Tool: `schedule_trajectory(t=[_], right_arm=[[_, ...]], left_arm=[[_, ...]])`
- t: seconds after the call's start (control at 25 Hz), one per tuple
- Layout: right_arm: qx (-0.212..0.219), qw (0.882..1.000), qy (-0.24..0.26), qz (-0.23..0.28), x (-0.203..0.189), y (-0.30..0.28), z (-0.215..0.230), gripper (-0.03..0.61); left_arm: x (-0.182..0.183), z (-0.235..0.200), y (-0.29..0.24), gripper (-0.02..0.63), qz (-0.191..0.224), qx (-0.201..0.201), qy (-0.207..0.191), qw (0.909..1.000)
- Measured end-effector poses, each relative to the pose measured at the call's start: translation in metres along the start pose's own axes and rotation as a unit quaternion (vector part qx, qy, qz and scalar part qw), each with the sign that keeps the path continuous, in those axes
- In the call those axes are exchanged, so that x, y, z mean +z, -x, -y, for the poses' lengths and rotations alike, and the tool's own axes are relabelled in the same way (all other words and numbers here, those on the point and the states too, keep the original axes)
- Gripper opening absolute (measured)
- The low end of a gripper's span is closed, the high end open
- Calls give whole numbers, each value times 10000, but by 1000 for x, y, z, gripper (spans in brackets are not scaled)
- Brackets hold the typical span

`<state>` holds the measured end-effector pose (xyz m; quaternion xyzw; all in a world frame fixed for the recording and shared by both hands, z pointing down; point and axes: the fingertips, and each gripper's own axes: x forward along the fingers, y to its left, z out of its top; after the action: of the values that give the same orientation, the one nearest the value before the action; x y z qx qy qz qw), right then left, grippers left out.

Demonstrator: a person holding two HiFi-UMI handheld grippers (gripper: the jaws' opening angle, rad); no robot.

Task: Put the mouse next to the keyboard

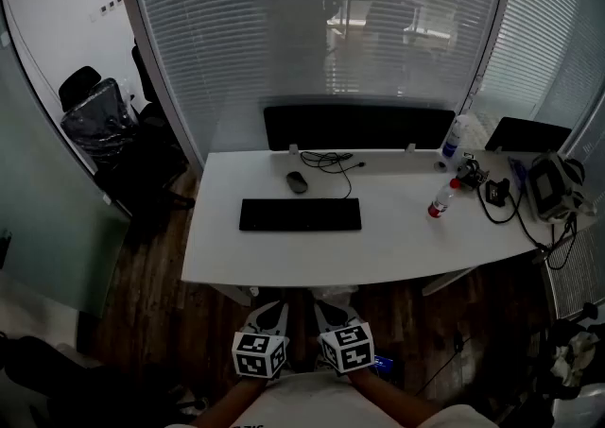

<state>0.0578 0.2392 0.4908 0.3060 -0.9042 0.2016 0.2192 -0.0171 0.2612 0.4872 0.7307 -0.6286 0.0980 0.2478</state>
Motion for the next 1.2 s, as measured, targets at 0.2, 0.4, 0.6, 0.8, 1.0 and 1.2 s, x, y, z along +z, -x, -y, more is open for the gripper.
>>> schedule_trajectory(t=[0.2,0.4,0.6,0.8,1.0,1.2], right_arm=[[30,10000,6,-34,-9,12,21,5],[84,9999,9,-65,-11,12,28,5],[96,9998,-39,-164,-13,1,36,5],[10,9998,-100,-169,0,-23,45,5],[-109,9996,-167,-205,20,-64,55,5],[-330,9992,-200,-88,65,-115,69,5]], left_arm=[[-5,25,-8,2,55,7,46,10000],[-6,29,-14,2,16,51,74,10000],[-7,21,-25,2,-48,86,136,9999],[0,2,-45,2,-96,27,177,9998],[21,-32,-77,2,-105,-106,167,9997],[61,-78,-116,2,-73,-289,16,9996]])
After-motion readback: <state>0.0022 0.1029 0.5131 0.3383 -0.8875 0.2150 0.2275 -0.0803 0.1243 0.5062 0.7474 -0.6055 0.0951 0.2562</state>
